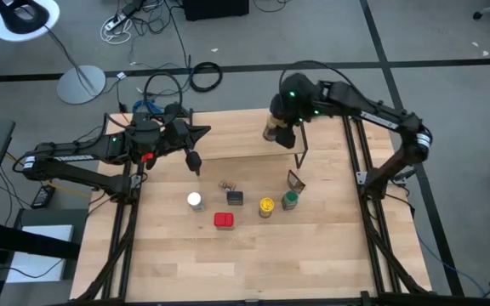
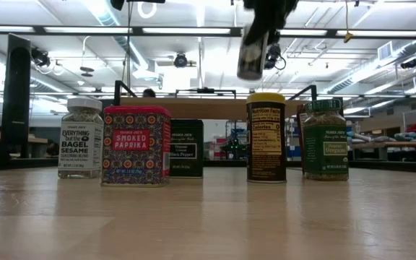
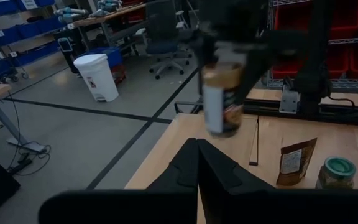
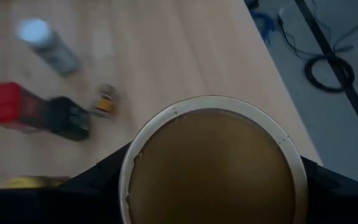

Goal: Shelf spices
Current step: Remove the brown seasoning bottle from the shelf

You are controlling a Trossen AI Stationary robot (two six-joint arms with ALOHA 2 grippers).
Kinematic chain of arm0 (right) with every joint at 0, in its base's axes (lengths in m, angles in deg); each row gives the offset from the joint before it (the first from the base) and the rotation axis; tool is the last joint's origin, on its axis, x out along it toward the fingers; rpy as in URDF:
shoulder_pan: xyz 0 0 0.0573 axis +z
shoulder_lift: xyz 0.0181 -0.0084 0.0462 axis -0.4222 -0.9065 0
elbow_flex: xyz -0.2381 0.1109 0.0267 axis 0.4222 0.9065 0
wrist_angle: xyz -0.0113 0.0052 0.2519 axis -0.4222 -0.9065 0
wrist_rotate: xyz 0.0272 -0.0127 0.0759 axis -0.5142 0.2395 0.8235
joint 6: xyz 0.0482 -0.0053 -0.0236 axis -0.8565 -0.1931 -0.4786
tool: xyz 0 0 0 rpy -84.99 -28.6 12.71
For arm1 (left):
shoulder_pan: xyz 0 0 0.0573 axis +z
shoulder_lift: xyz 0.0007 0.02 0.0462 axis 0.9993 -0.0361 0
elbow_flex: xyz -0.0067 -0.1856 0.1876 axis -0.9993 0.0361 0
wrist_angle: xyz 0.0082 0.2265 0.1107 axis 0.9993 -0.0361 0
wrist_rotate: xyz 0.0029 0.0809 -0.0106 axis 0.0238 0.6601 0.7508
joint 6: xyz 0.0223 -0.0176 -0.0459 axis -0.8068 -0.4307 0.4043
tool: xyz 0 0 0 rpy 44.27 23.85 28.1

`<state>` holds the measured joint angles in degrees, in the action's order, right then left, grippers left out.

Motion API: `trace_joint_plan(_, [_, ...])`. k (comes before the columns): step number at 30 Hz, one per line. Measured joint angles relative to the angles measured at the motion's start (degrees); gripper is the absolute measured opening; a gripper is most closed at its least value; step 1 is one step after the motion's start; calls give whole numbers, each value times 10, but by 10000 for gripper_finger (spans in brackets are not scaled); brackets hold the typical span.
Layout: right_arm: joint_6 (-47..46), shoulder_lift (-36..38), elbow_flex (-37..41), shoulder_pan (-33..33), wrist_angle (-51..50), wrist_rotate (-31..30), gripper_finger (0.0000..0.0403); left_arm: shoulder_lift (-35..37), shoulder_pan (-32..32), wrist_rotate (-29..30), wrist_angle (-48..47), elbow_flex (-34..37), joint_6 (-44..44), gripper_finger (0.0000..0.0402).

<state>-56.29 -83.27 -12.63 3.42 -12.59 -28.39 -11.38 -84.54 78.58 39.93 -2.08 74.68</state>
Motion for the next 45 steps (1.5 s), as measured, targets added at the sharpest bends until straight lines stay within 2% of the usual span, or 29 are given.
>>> trace_joint_plan(12, [-111,71,0,168,-45,-62,275,0,0,0,0,0,2,5])
trace_joint_plan(21, [-164,28,0,272,-44,-153,275,0,0,0,2,0,2,5])
trace_joint_plan(29, [-148,-51,0,303,1,-169,275,0,0,0,2,0,4,5])
trace_joint_plan(45, [-134,-169,0,290,30,-174,275,0,0,-5,0,0,9,5])
